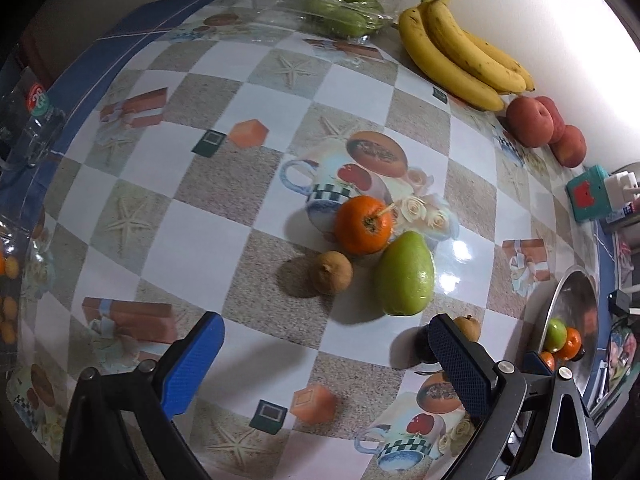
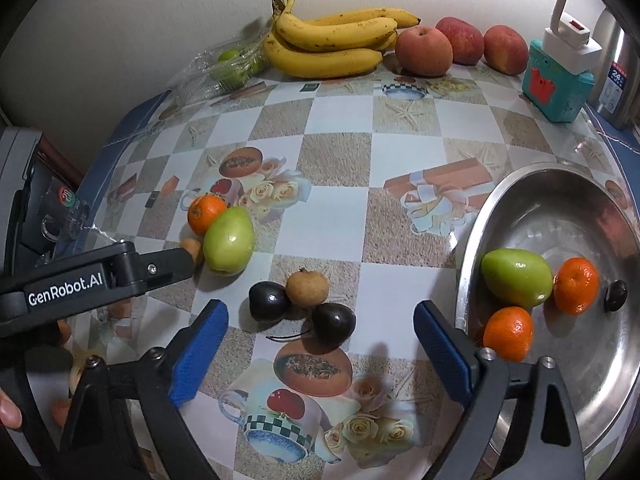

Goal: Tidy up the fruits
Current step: 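Lower both open tools around the two dark plums on the table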

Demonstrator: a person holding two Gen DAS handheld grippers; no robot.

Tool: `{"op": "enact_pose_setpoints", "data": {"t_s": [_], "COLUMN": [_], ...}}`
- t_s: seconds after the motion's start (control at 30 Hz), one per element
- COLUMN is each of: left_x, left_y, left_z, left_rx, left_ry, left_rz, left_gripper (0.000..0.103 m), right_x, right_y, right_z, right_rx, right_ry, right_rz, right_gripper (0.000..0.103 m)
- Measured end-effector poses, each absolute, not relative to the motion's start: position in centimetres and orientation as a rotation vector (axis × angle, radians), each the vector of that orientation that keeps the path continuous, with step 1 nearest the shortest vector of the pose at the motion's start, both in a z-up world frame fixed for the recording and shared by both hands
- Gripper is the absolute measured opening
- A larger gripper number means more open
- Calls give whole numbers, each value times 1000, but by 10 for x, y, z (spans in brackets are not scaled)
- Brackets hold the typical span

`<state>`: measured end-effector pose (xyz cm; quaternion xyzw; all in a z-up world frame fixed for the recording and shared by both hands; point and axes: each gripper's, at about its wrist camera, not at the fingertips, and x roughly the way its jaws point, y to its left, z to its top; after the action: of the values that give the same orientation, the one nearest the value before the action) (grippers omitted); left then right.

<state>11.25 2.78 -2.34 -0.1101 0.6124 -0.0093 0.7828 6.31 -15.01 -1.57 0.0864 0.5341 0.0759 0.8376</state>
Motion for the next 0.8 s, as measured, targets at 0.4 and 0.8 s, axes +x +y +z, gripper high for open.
{"op": "enact_pose_setpoints", "data": {"t_s": [0.4, 0.8], "left_x": [112, 110], "left_y": [9, -9], "left_z": [-31, -32], "left_rx": [-237, -251], "left_ry": [1345, 1367], "left_rz": [-70, -164], "left_gripper": [93, 70], "right_x": [67, 68], "right_y": [-160, -165], "right_z": [-30, -37], "right_rx": [238, 279], "right_ry": [1176, 1196], "right_rz": [141, 142], "right_gripper": [68, 55]}}
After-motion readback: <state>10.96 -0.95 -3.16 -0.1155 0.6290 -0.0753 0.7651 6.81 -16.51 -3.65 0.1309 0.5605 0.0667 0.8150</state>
